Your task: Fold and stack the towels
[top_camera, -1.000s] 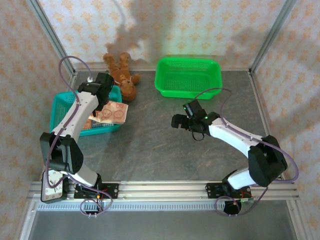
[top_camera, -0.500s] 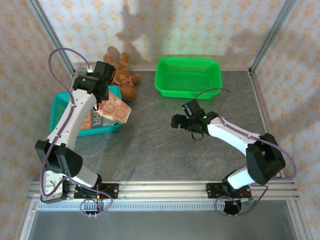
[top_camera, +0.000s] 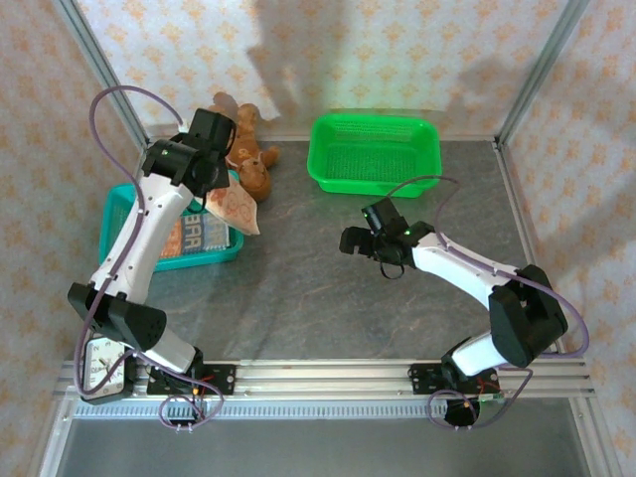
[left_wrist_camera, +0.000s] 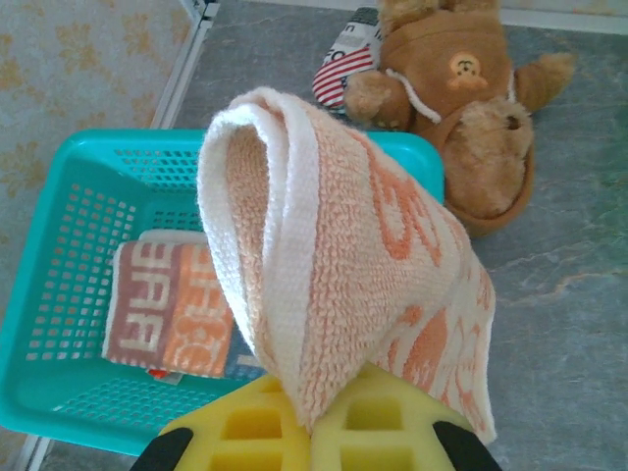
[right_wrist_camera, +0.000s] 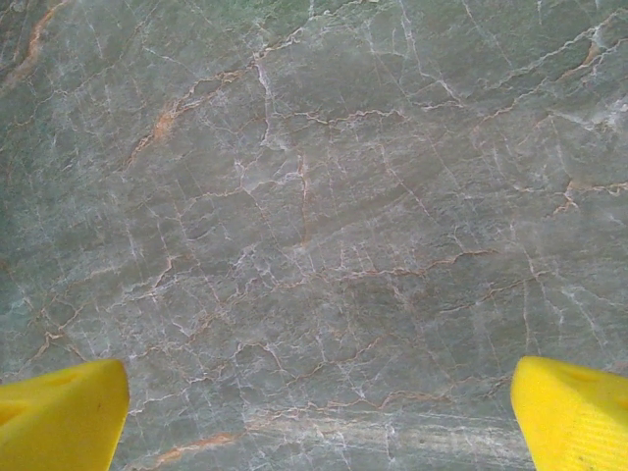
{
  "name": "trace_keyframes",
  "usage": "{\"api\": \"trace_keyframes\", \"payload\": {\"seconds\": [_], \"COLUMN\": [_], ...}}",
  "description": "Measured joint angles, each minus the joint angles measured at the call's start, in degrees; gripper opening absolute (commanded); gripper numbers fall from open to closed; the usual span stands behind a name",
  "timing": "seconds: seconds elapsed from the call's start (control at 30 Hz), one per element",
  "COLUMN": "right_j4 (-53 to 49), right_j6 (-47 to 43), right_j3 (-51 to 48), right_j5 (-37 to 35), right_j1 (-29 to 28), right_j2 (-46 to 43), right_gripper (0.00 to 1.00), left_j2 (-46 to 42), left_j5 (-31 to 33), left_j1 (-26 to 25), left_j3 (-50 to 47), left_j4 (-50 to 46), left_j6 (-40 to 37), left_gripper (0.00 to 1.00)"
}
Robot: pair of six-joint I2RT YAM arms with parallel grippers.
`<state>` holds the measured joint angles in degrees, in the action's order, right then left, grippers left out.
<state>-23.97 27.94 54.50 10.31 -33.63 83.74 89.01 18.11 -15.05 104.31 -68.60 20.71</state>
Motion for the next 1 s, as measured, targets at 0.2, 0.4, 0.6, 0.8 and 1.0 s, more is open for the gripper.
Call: {"api": "trace_keyframes", "payload": {"seconds": [0.2, 0.4, 0.6, 0.8, 1.0], "right_j4": [0.0, 0.0, 0.0, 0.0, -0.1], "right_j6": [0.5, 0.6, 0.6, 0.6, 0.6], "right_j3": [0.0, 0.0, 0.0, 0.0, 0.3], "right_j5": [0.0, 0.0, 0.0, 0.0, -0.1], "right_j1": [-0.3, -0.5, -0.5, -0.5, -0.5], "right_j2": [0.3, 0.3, 0.3, 0.4, 0.4], "right_gripper": [0.99, 0.99, 0.99, 0.99, 0.99], "left_j2": [0.4, 0.4, 0.3, -0.4, -0.4], "left_j5": [0.4, 3.4, 7.0, 8.5, 9.4], "left_j1": [-0.1, 0.4, 4.8, 8.5, 10.2], "left_j3": [0.0, -0.1, -5.3, -17.7, -22.2], "left_j4": [-1.6, -3.5, -3.7, 0.0, 3.2], "left_j6": [-0.2, -2.5, -6.1, -9.1, -9.9], "left_gripper": [0.0, 0.0, 0.0, 0.0, 0.0]}}
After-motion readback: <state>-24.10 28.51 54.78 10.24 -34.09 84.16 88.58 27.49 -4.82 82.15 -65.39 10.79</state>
